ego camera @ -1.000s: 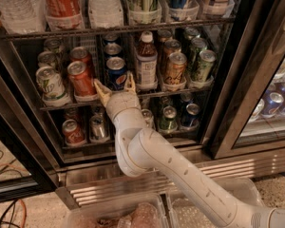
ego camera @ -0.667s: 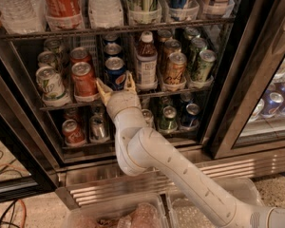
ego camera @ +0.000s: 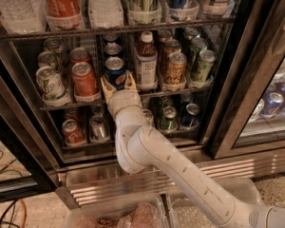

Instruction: Pick pepsi can from middle shelf of fridge

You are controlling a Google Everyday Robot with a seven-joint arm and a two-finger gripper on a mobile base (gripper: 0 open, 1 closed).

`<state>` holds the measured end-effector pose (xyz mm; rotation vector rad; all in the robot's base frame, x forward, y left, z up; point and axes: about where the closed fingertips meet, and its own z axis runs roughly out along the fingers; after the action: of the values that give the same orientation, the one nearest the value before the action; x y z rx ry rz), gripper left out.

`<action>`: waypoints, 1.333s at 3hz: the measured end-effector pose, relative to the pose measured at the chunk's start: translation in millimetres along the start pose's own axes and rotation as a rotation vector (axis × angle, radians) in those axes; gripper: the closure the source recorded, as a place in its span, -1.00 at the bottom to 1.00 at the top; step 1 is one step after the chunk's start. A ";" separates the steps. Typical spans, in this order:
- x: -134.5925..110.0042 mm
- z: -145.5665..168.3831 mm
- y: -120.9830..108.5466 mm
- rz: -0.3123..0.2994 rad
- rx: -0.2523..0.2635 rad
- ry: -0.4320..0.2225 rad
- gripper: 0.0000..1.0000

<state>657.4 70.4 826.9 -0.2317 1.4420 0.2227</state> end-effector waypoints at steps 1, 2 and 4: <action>0.2 0.3 -0.3 -0.001 0.001 0.001 0.52; -0.7 -0.4 -0.7 0.002 -0.002 0.001 0.96; -62.8 -13.6 -15.2 -0.047 -0.015 -0.124 1.00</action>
Offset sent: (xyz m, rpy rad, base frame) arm -0.0035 -0.0026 0.0036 0.0093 0.0018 0.0129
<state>641.6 51.2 888.1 -0.2593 1.3107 0.2061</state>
